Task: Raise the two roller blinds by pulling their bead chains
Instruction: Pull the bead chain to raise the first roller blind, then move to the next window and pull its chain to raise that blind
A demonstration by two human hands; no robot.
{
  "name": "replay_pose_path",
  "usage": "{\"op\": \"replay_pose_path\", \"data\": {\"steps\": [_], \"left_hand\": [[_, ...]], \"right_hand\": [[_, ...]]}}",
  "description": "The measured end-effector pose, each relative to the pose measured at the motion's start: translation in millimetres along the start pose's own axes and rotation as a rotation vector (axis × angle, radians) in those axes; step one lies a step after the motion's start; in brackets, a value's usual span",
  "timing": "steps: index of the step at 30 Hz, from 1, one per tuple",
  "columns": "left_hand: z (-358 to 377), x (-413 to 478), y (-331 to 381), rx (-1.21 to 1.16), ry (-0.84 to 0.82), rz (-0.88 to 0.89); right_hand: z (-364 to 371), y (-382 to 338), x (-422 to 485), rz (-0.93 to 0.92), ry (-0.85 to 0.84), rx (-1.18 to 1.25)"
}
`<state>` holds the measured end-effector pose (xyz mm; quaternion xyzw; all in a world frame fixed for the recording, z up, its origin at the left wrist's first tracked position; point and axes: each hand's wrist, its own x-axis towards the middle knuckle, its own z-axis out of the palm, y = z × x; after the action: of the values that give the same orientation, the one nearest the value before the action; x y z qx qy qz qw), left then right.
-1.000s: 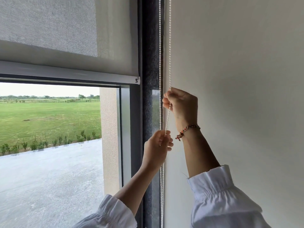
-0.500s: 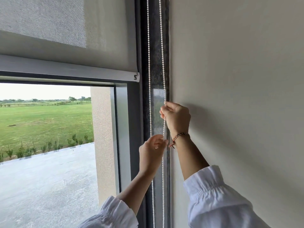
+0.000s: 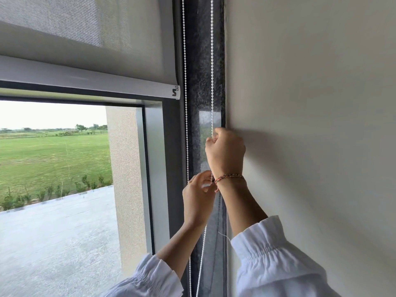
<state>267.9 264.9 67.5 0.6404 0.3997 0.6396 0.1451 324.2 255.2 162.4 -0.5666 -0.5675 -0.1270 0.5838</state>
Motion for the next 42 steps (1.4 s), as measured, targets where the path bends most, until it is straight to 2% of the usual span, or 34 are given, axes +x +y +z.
{"op": "replay_pose_path", "data": {"steps": [3, 7, 12, 15, 18, 23, 25, 29, 31, 36, 39, 42], "left_hand": [[-3.4, 1.9, -7.4, -0.016, -0.061, -0.017], [-20.5, -13.4, -4.0, 0.114, -0.053, 0.007], [-71.3, -63.1, 13.4, 0.255, 0.036, 0.061], [-120.2, -103.6, 23.8, 0.387, 0.069, 0.079], [-190.4, -161.5, 26.9, 0.548, -0.040, -0.023], [-337.4, -303.2, 32.2, 0.833, -0.289, -0.459], [-394.6, -365.0, 41.2, 0.904, -0.281, -0.615], [-515.3, -479.2, 80.2, 1.010, -0.022, -0.803], [-564.3, -514.1, 103.2, 1.056, 0.126, -0.852], [-710.0, -612.5, 185.3, 1.256, 0.556, -0.880], [-802.1, -671.2, 244.4, 1.388, 0.767, -0.876], [-884.6, -717.6, 295.3, 1.418, 1.012, -0.887]], "right_hand": [[-5.8, -2.9, -4.0, 0.027, 0.036, -0.038], [-19.7, -11.4, -22.6, -0.001, 0.110, -0.031], [-24.3, -25.8, -79.5, -0.156, 0.076, 0.083], [-25.5, -42.9, -133.4, -0.220, -0.007, 0.166], [-27.0, -60.1, -206.9, -0.236, -0.181, 0.234], [-30.2, -103.4, -355.1, -0.309, -0.675, 0.264], [-34.3, -135.8, -418.0, -0.411, -0.860, 0.301], [-53.1, -240.9, -550.3, -0.597, -1.127, 0.436], [-63.1, -294.9, -601.2, -0.683, -1.183, 0.527], [-119.3, -473.0, -739.6, -0.849, -1.368, 0.793], [-168.3, -592.0, -815.3, -0.895, -1.410, 0.992], [-210.1, -692.6, -872.1, -0.961, -1.397, 1.077]]}}
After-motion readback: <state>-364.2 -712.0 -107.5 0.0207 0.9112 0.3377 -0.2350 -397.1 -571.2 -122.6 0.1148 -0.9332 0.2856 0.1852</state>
